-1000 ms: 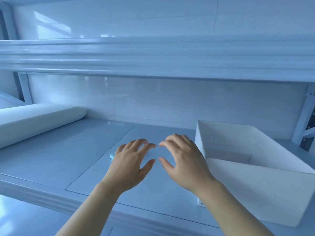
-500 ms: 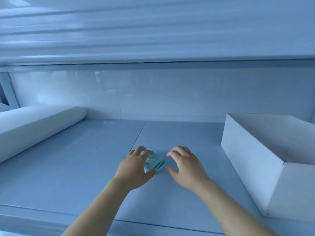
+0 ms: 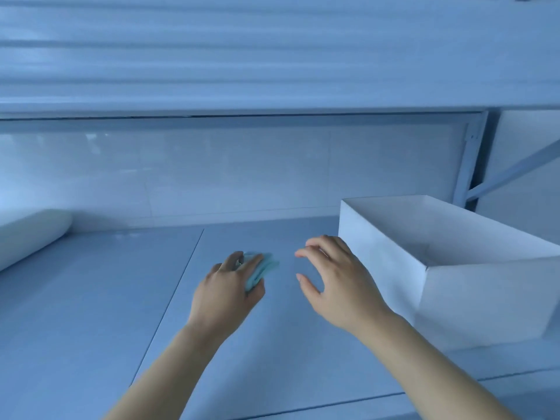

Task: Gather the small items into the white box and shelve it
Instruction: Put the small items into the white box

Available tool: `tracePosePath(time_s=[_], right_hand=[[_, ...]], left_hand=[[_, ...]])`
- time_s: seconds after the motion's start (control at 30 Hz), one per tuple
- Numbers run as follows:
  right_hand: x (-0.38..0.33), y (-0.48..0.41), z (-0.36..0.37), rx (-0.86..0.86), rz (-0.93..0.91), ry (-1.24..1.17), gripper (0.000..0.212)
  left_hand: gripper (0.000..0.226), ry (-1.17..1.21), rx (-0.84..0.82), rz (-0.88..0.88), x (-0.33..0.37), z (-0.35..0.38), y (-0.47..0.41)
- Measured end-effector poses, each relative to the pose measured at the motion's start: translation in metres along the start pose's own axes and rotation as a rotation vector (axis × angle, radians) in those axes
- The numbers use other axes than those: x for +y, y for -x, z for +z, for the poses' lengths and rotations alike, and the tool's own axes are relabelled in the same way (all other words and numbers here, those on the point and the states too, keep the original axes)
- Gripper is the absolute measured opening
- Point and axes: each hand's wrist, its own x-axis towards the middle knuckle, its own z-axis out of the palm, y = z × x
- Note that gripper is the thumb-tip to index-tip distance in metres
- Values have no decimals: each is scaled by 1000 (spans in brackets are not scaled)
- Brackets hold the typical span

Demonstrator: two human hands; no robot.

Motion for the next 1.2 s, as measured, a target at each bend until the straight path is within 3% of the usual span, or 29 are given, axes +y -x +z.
tracePosePath(time_s=[0.23,0.43,0.63,0.83,1.0,1.2], right_hand=[[50,13,-91,141,70,113,26],[118,47,-138,81,179,121,30],[162,73,-155,-8,178,44,39],[187,85,-158,-148,55,65,46],[186,97,-167,-164,-4,-21,46],[167,123,-194,-148,-12,-59,44]], left_hand=[[41,162,193,200,96,-21,-30],[38,220,265,276,171,-18,-47],[38,227,306,256,234,-8,-56],[34,161,300,99,269,-2,-41],[32,74,229,20,293,-7,-19],[30,45,195,56,315,-24,10]])
